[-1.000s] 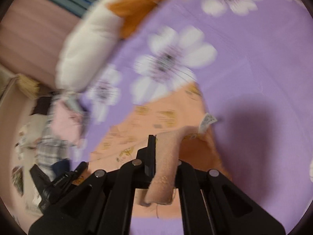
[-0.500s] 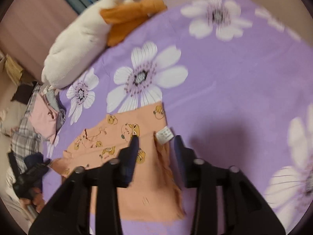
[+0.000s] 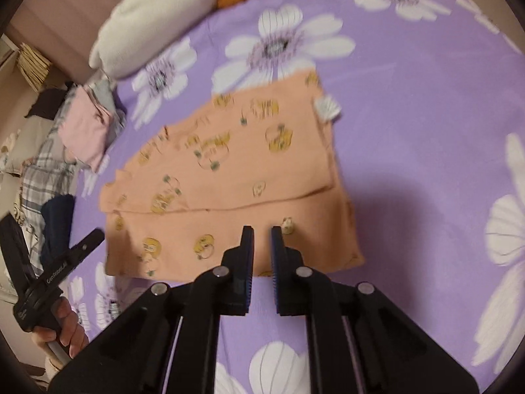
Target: Fold small clothes
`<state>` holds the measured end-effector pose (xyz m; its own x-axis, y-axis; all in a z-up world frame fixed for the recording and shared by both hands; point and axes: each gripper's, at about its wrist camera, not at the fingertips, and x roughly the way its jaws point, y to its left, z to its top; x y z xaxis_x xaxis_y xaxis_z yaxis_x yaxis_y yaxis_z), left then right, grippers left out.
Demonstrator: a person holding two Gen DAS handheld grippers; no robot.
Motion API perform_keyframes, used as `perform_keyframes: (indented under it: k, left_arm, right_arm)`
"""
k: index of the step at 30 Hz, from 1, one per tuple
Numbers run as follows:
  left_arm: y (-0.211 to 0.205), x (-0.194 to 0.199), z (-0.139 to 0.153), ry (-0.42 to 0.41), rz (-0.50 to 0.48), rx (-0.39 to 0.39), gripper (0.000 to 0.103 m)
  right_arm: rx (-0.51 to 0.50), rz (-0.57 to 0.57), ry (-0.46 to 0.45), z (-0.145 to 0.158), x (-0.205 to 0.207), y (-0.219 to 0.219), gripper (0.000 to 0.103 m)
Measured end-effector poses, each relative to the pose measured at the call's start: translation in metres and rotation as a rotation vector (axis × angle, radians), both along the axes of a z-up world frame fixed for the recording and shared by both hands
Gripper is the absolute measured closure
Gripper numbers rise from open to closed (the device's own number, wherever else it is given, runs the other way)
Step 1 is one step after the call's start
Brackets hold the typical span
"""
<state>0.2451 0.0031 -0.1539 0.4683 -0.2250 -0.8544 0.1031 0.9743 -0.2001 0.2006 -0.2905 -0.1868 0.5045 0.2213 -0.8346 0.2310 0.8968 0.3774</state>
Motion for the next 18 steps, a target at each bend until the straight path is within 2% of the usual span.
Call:
perform_keyframes:
  k: [4,6,7,8,9,10,11,12,13,14,15,16,18]
  left_arm:
    - [-0.026,0.035,-0.034,0.073,0.004,0.032,0.073]
    - [-0.024,0.054,-0.032,0.076,0.047,-0.008,0.073]
    - [-0.02,0.065,-0.022,0.049,0.096,-0.044,0.073]
    - [-0.015,0.073,-0.01,0.002,0.145,-0.066,0.073]
    - [-0.007,0.079,0.011,-0.086,0.207,-0.083,0.073]
    - [0.001,0.08,0.027,-0.164,0.239,-0.099,0.073]
    - [0.011,0.078,0.045,-0.247,0.266,-0.118,0.071]
    - [0.017,0.076,0.051,-0.272,0.278,-0.119,0.065]
    - [0.024,0.074,0.055,-0.282,0.286,-0.115,0.058]
    - [0.033,0.069,0.055,-0.262,0.295,-0.114,0.044]
    - [0.04,0.066,0.05,-0.23,0.295,-0.127,0.04]
    - [0.047,0.062,0.041,-0.162,0.276,-0.154,0.04]
    - [0.059,0.052,0.02,-0.026,0.249,-0.226,0.04]
  right_arm:
    - [-0.017,-0.025,0.039,-0.028,0.034,0.001,0.096]
    - [0.002,-0.04,0.009,-0.025,0.061,-0.008,0.102]
    - [-0.012,-0.064,-0.017,-0.017,0.073,-0.013,0.102]
    - [-0.097,-0.161,-0.075,0.001,0.085,-0.023,0.098]
    - [-0.163,-0.233,-0.118,0.016,0.088,-0.029,0.092]
    - [-0.182,-0.257,-0.167,0.03,0.089,-0.033,0.091]
    - [-0.137,-0.228,-0.219,0.042,0.088,-0.039,0.092]
    - [-0.08,-0.189,-0.24,0.05,0.085,-0.043,0.094]
    - [-0.066,-0.164,-0.241,0.053,0.081,-0.045,0.094]
    - [-0.092,-0.158,-0.234,0.055,0.074,-0.047,0.091]
    - [-0.121,-0.164,-0.229,0.055,0.064,-0.05,0.091]
    - [-0.115,-0.17,-0.228,0.052,0.056,-0.054,0.091]
    - [0.006,-0.165,-0.191,0.038,0.038,-0.066,0.089]
